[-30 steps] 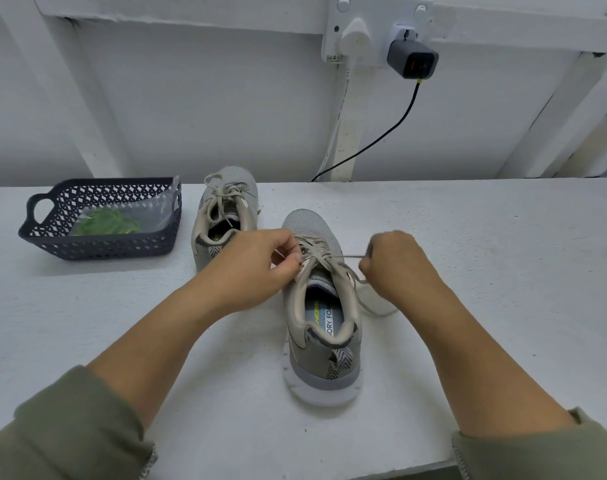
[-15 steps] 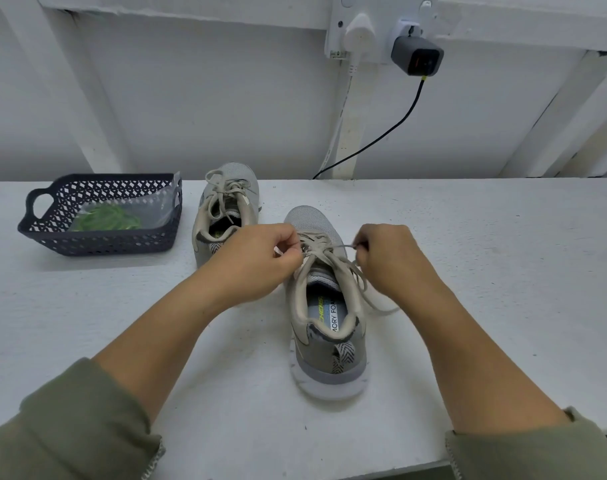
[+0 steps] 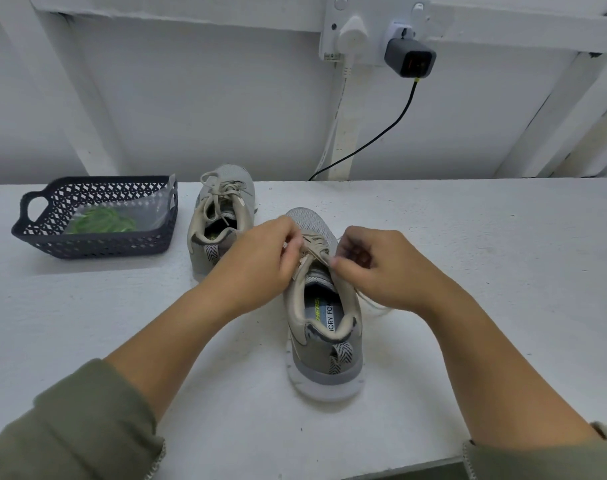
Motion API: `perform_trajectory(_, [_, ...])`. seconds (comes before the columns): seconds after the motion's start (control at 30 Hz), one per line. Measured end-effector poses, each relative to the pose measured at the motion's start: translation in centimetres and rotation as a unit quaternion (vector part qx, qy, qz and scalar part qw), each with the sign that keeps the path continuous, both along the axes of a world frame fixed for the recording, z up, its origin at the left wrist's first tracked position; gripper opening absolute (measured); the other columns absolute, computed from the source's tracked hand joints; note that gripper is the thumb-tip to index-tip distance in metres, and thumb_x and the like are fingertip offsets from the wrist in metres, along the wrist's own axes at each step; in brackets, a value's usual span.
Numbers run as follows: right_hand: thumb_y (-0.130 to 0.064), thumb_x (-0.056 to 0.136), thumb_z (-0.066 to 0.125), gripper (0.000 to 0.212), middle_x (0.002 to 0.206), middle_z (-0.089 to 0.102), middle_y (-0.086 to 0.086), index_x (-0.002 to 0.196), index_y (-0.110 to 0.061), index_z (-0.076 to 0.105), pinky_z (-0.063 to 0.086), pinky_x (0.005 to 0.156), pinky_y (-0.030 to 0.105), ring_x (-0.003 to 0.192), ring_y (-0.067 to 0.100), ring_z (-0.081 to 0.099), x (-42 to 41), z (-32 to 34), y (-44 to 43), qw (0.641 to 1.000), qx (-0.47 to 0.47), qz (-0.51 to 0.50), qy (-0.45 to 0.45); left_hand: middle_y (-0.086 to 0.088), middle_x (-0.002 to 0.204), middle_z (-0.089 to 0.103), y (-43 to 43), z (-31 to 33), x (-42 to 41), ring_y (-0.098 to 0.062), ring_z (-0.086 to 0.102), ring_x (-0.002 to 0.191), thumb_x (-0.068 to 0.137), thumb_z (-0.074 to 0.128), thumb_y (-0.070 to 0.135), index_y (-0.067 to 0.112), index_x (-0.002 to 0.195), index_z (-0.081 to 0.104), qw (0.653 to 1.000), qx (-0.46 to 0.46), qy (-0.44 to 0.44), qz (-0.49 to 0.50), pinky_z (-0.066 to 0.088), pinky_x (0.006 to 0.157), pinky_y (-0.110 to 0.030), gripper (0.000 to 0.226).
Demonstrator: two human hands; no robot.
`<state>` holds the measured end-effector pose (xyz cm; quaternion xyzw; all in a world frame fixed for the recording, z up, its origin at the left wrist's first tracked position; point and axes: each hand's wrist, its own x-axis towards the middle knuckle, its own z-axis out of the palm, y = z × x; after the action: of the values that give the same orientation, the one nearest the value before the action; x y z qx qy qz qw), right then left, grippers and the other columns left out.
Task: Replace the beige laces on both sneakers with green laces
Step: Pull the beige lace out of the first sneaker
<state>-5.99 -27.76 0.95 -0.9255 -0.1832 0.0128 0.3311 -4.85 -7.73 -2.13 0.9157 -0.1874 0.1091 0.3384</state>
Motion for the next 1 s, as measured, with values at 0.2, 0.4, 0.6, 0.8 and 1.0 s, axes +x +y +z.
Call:
perform_trajectory(0.2, [-0.024, 0.076, 0.070, 0.013, 0.070, 0.058, -0.007, 0.071, -0.024, 0.058, 0.048, 0.061, 0.030, 0.067, 0.009, 0.055, 0.0, 0.0, 0.3, 0.996, -0.058, 0.014, -0.060, 0.003, 0.098, 0.062, 0.2, -0.7, 0.1, -0.012, 0.060, 0.084, 0.099, 0.040, 0.033, 0.021, 0.112, 0.054, 0.997, -0.072, 0.002, 0.031, 0.052, 0.076, -0.036, 0.023])
perform_trajectory(0.4, [-0.030, 0.073, 0.072, 0.016, 0.061, 0.059, -0.005, 0.068, -0.020, 0.061, 0.049, 0.056, 0.033, 0.058, 0.013, 0.055, -0.5, -0.2, 0.3, 0.995, -0.076, -0.034, -0.058, 0.005, 0.085, 0.066, 0.7, 1.1, 0.8, -0.012, 0.052, 0.080, 0.090, 0.052, 0.037, 0.022, 0.099, 0.074, 0.990, 0.073, -0.076, -0.093, 0.047, 0.075, -0.034, 0.028])
perform_trajectory(0.6, [-0.030, 0.075, 0.071, 0.017, 0.061, 0.061, -0.004, 0.069, -0.016, 0.064, 0.050, 0.057, 0.030, 0.060, 0.014, 0.058, -0.8, -0.3, 0.5, 0.993, -0.078, -0.072, -0.048, -0.014, 0.096, 0.059, 0.9, 0.6, -0.5, -0.033, 0.047, 0.089, 0.074, 0.064, 0.012, 0.008, 0.092, 0.065, 0.893, 0.311, -0.161, 0.282, 0.026, 0.065, -0.036, 0.018])
perform_trajectory(0.8, [-0.030, 0.074, 0.072, 0.017, 0.060, 0.060, -0.007, 0.068, -0.016, 0.065, 0.050, 0.057, 0.030, 0.060, 0.009, 0.057, -0.9, -0.3, 0.7, 0.994, -0.060, -0.083, -0.029, 0.017, 0.102, 0.066, 0.2, 1.5, 0.0, -0.021, 0.050, 0.104, 0.089, 0.037, 0.042, 0.038, 0.106, 0.070, 0.966, 0.203, -0.152, -0.040, 0.009, 0.073, -0.029, 0.037])
perform_trajectory(1.0, [-0.029, 0.075, 0.072, 0.019, 0.061, 0.062, -0.004, 0.066, -0.016, 0.062, 0.049, 0.055, 0.030, 0.060, 0.014, 0.061, -1.1, -0.7, 0.6, 0.994, -0.025, -0.107, -0.011, 0.005, 0.086, 0.066, 0.7, 1.0, -0.3, -0.026, 0.052, 0.093, 0.084, 0.051, 0.030, 0.020, 0.081, 0.066, 0.919, 0.278, -0.200, 0.196, 0.018, 0.073, -0.036, 0.019])
